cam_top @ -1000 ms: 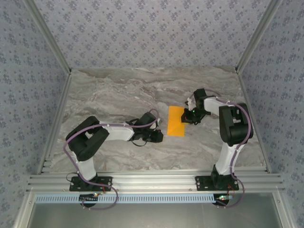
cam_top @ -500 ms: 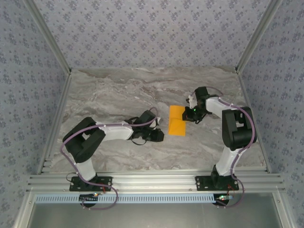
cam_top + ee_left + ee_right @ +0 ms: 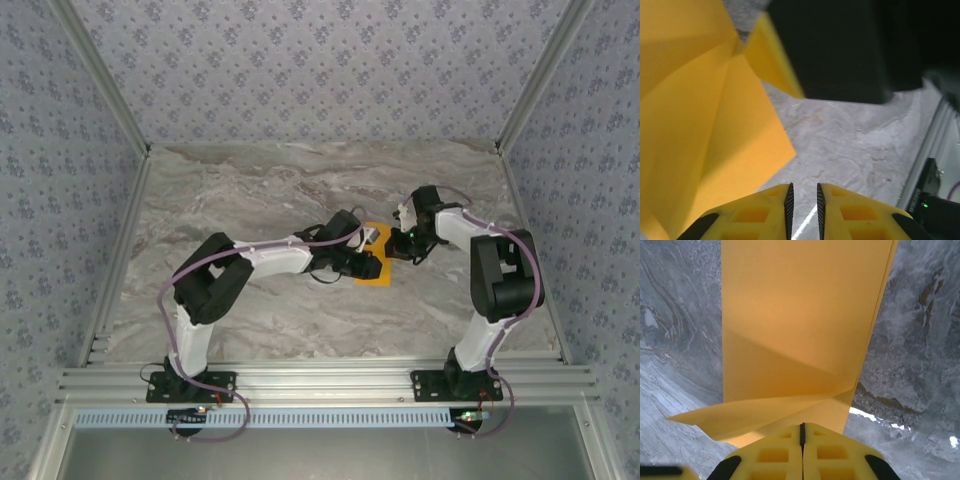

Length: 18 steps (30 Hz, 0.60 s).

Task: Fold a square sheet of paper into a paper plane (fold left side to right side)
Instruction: Fold the triangle a second time at the center of the table.

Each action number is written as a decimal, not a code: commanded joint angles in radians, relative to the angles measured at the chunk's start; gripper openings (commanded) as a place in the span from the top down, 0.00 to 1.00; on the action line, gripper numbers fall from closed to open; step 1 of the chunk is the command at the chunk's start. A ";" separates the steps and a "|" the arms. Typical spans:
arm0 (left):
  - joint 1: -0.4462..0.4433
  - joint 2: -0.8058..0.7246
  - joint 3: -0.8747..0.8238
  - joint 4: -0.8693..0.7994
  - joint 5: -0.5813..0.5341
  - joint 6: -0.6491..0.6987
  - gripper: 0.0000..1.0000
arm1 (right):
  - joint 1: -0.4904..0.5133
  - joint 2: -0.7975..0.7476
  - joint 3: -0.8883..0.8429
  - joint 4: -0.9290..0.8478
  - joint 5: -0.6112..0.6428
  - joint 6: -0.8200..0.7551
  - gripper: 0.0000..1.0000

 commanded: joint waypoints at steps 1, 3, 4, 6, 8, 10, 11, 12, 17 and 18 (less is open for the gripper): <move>0.023 0.030 0.027 -0.068 -0.039 0.027 0.80 | -0.006 -0.039 -0.014 -0.032 -0.018 -0.010 0.93; 0.028 0.035 0.026 -0.079 -0.051 0.032 0.80 | -0.003 -0.029 -0.017 -0.029 -0.046 -0.010 0.93; 0.028 0.039 0.027 -0.085 -0.051 0.035 0.80 | -0.002 -0.021 -0.017 -0.024 -0.055 -0.009 0.93; 0.027 0.046 0.023 -0.084 -0.046 0.035 0.80 | 0.003 -0.005 -0.012 -0.017 -0.067 -0.006 0.93; 0.028 0.053 0.019 -0.085 -0.049 0.034 0.80 | 0.008 0.012 -0.001 -0.016 -0.071 -0.005 0.93; 0.027 0.058 0.015 -0.085 -0.053 0.033 0.80 | 0.014 0.030 0.012 -0.020 -0.074 -0.006 0.92; 0.028 0.063 0.013 -0.086 -0.054 0.034 0.80 | 0.016 0.038 0.017 -0.025 -0.072 -0.007 0.93; 0.028 0.066 0.013 -0.088 -0.057 0.032 0.79 | 0.020 0.045 0.023 -0.027 -0.069 -0.007 0.93; 0.028 0.085 0.014 -0.103 -0.074 0.031 0.80 | 0.032 0.088 0.052 -0.032 -0.054 -0.014 0.93; 0.027 0.087 0.017 -0.109 -0.077 0.031 0.80 | 0.031 0.096 0.057 -0.032 -0.049 -0.014 0.93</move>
